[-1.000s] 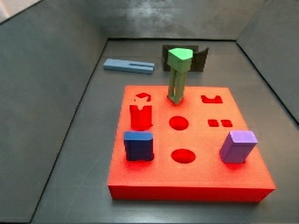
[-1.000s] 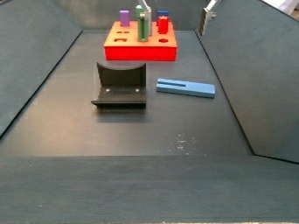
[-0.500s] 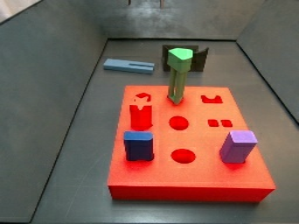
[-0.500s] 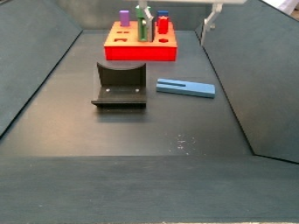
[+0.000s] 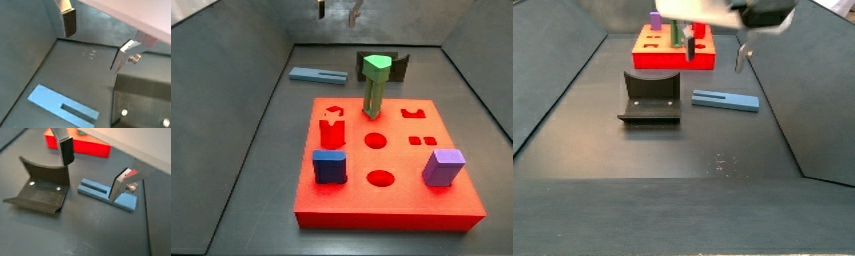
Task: Pick up the double-square object. Move up. Place the double-square object on the fixture. Regrasp the double-square object. Move to above the board. Insert the double-square object.
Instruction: Pick up the double-square object.
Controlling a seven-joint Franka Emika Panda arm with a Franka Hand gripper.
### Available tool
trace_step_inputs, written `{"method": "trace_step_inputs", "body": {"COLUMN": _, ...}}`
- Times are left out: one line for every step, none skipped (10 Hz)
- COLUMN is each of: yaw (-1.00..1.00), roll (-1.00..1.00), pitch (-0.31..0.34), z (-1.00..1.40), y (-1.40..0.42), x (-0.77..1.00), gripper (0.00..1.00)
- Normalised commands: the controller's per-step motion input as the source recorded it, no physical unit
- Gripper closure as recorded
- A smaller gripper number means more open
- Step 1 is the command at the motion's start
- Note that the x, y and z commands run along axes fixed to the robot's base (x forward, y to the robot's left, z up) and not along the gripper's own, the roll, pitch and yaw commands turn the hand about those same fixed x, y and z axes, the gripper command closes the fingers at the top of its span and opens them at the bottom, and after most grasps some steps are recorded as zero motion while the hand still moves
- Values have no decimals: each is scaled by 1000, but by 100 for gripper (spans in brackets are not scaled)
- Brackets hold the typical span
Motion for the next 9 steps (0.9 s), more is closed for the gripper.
{"method": "trace_step_inputs", "body": {"yaw": -1000, "roll": -27, "pitch": -81, "z": -463, "y": -17, "x": 0, "gripper": 0}}
{"method": "trace_step_inputs", "body": {"yaw": -1000, "roll": -51, "pitch": -119, "z": -474, "y": -29, "x": -9, "gripper": 0}}
{"method": "trace_step_inputs", "body": {"yaw": -1000, "roll": -49, "pitch": -120, "z": -469, "y": -34, "x": -11, "gripper": 0}}
{"method": "trace_step_inputs", "body": {"yaw": -1000, "roll": -56, "pitch": -154, "z": -480, "y": -37, "x": -29, "gripper": 0}}
{"method": "trace_step_inputs", "body": {"yaw": -949, "roll": -116, "pitch": -244, "z": -431, "y": -83, "x": -89, "gripper": 0}}
{"method": "trace_step_inputs", "body": {"yaw": -811, "roll": -281, "pitch": -300, "z": -140, "y": -97, "x": -80, "gripper": 0}}
{"method": "trace_step_inputs", "body": {"yaw": -631, "roll": -500, "pitch": -299, "z": 0, "y": -63, "x": -54, "gripper": 0}}
{"method": "trace_step_inputs", "body": {"yaw": -549, "roll": -500, "pitch": -281, "z": 94, "y": -49, "x": -26, "gripper": 0}}
{"method": "trace_step_inputs", "body": {"yaw": -491, "roll": -500, "pitch": -257, "z": 169, "y": -60, "x": 0, "gripper": 0}}
